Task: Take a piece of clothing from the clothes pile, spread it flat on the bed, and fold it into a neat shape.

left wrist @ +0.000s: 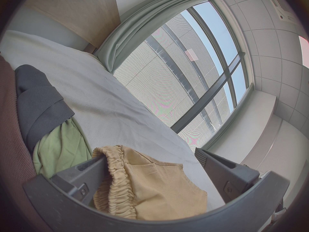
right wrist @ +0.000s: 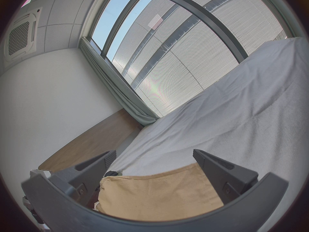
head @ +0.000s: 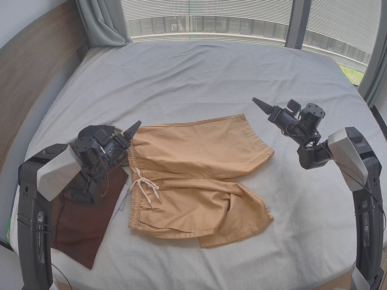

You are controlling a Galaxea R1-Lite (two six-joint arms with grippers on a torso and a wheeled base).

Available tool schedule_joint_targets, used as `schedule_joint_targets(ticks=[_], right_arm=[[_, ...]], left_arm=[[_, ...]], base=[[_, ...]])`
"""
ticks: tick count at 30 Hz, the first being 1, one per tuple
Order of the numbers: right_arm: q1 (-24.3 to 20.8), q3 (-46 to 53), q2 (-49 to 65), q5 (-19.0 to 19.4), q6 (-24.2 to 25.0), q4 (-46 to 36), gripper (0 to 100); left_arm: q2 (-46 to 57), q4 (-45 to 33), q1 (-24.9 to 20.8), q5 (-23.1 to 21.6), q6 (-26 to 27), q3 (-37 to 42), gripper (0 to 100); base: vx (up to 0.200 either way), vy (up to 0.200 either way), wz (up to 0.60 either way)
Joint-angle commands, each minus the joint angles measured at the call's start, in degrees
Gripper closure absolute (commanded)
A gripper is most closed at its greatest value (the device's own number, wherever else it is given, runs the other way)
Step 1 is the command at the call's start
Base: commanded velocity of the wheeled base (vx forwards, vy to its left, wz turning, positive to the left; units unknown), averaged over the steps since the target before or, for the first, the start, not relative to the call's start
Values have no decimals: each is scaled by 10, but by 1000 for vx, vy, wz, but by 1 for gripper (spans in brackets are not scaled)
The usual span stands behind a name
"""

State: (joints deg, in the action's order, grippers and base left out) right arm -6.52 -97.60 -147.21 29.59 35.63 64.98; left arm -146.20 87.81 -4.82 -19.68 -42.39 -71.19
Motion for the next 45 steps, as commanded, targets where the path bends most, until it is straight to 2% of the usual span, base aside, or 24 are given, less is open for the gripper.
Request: schedule_joint_targets(ticks=[1,8,16,34,41,45], right_arm=[[0,49,21,1,-4,8,0],[-6,102,55,1,-16,21,0],[-8,190,79,0,-42,72,0],[-9,346,151,1,-42,174,0],[-10,434,192,2,-42,228,0],[-17,480,228,1,-50,234,0]], left_arm=[[1,-1,1,1,-1,8,0],[20,3,2,1,-1,37,0],[39,7,7,-5,0,73,0],[117,8,10,-19,2,156,0],[189,8,23,-54,1,225,0],[228,8,24,-77,3,262,0]], base=[[0,0,0],[0,0,0],[0,0,0],[0,0,0],[0,0,0],[0,0,0]])
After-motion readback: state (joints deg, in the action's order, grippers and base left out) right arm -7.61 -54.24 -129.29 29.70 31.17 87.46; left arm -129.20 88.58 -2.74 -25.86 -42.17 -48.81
